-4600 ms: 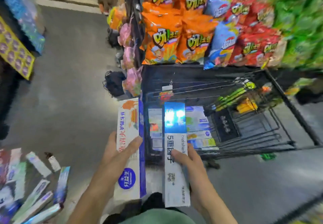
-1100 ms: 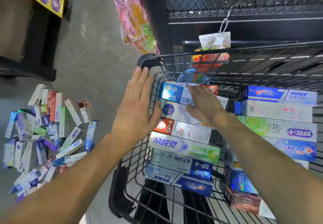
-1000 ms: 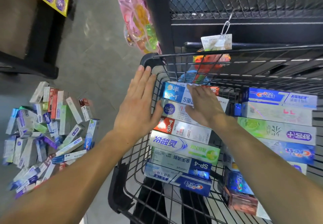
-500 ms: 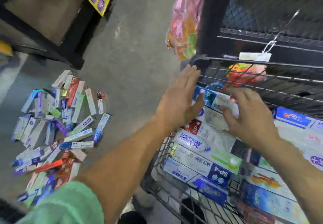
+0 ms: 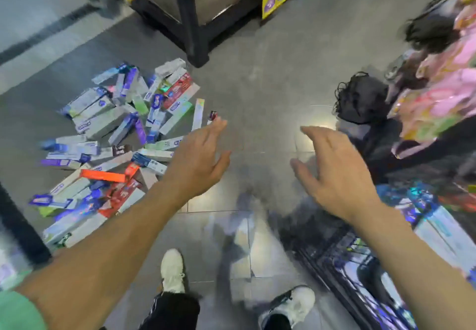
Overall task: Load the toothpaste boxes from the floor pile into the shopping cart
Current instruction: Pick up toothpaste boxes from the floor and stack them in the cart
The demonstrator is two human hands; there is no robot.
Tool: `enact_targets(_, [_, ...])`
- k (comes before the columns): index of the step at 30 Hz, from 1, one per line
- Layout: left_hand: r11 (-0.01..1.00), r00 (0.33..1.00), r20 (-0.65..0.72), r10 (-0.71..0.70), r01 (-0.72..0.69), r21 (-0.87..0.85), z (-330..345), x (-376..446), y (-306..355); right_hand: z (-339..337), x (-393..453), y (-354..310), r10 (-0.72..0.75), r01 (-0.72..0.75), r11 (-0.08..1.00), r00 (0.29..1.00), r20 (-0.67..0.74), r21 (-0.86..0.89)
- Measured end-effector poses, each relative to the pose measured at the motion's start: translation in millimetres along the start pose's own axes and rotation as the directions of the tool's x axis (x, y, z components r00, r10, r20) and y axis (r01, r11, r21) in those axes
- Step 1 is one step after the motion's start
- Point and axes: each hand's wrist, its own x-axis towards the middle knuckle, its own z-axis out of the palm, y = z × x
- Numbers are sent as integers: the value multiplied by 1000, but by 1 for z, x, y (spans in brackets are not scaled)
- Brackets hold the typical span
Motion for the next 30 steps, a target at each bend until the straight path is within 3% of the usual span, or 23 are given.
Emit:
enact_targets(3, [996,999,10,-53,52,72,-39,-48,-95,57,45,-87,-35,38,999,991,133,-15])
enact_targets(8, [955,971,8,-238,233,181,-85,-119,-232,137,102,-218,-183,195,980,956,230,-29])
enact_targets(14, [885,915,-21,-402,395,246,-69,-190,-325,240,148,-299,-349,382,924,871,347,-28])
enact_targets(19, [838,874,-96,-477,485,250,10,-222,-383,355,185,-319,-403,477,877,795,453,-58])
enact_targets(26, [752,794,-125,-595,605,262,212,-261,-474,578,198,-283,-483,593,800,726,488,-91])
enact_targets(30, [755,786,-243,-568,615,228,307,-276,-508,675,198,-251,-579,640,764,733,357,-74])
